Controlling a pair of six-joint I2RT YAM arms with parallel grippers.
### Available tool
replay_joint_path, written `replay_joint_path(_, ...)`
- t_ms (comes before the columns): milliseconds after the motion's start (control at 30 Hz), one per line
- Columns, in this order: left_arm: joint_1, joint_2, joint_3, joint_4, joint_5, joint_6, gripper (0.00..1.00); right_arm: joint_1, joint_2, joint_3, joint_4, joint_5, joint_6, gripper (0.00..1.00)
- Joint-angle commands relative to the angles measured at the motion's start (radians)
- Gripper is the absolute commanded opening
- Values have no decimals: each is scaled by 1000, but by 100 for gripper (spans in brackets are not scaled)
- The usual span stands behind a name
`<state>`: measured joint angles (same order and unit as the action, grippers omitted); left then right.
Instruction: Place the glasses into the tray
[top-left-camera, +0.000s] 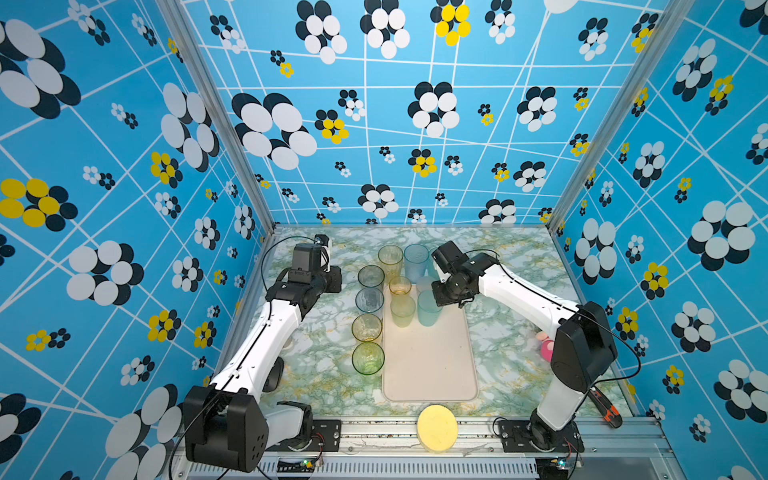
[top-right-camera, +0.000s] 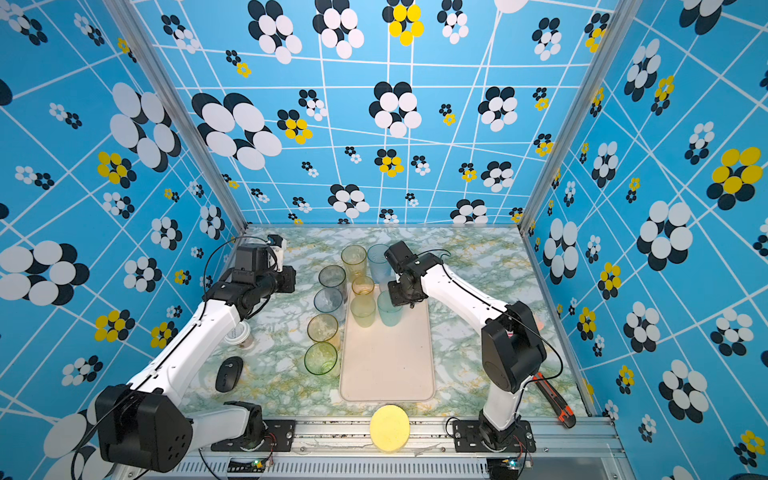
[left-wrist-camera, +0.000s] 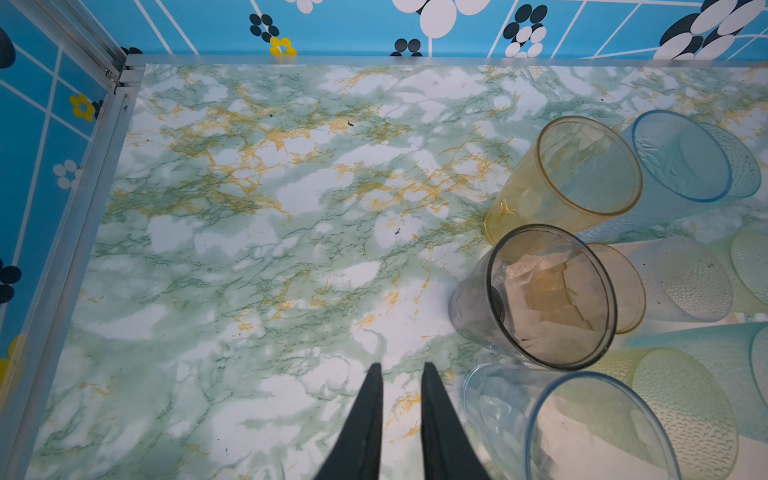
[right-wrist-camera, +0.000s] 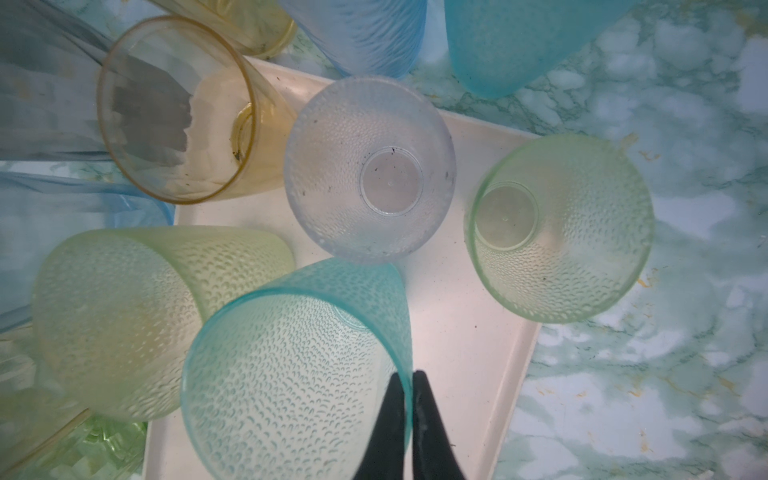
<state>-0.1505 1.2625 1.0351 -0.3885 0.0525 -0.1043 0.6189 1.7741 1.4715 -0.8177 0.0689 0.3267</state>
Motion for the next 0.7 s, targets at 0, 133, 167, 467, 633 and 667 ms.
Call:
replay_joint_path(0, -4, 3, 19, -11, -3, 20, 20, -5, 6, 15, 2, -8, 3, 9)
replay_joint_path(133, -4, 2, 18, -10, -2, 21, 20, -6, 2, 15, -1, -6, 2, 10)
replay_joint_path(167, -4, 2, 19, -12, 0, 20, 20, -6, 0, 15, -1, -7, 2, 10)
replay_joint_path(467, -4, 10, 19, -9, -2, 20, 20, -5, -14, 15, -5, -2, 2, 16)
replay_joint_path(633, -4, 30, 26, -16, 1, 22, 20, -6, -20, 21, -6, -2, 0, 21)
replay_joint_path(667, -3, 33, 28, -16, 1, 23, 20, -5, -23, 20, -6, -1, 0, 22)
